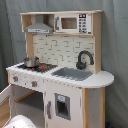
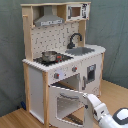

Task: Play with the kitchen

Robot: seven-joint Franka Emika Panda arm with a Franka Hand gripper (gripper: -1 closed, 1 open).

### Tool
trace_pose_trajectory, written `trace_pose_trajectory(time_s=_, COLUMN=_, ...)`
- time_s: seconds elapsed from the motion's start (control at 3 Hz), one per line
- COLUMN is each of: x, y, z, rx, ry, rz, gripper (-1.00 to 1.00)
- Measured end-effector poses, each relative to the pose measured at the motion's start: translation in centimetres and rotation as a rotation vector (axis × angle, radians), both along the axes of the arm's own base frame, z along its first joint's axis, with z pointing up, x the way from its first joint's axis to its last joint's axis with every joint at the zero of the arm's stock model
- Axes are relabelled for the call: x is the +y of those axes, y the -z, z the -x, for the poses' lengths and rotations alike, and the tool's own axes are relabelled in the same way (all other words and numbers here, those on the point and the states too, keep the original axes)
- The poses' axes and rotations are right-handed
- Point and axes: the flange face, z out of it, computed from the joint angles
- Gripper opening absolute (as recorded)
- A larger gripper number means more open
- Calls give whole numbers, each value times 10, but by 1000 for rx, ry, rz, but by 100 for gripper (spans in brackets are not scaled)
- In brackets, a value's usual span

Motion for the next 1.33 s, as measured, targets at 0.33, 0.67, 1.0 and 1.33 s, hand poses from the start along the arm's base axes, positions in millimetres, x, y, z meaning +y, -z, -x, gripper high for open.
trace_pose_trajectory(time_s=0.33, x=-16, y=-2, z=-7, rx=-36, ry=87, rz=-43, gripper=100)
trace_pose_trajectory(time_s=0.67, x=-46, y=22, z=-22, rx=-52, ry=170, rz=-38, gripper=100)
trace_pose_trajectory(time_s=1.0, x=-79, y=41, z=-62, rx=-25, ry=246, rz=27, gripper=100)
trace_pose_trajectory(time_s=1.33, x=-91, y=43, z=-96, rx=15, ry=268, rz=72, gripper=100)
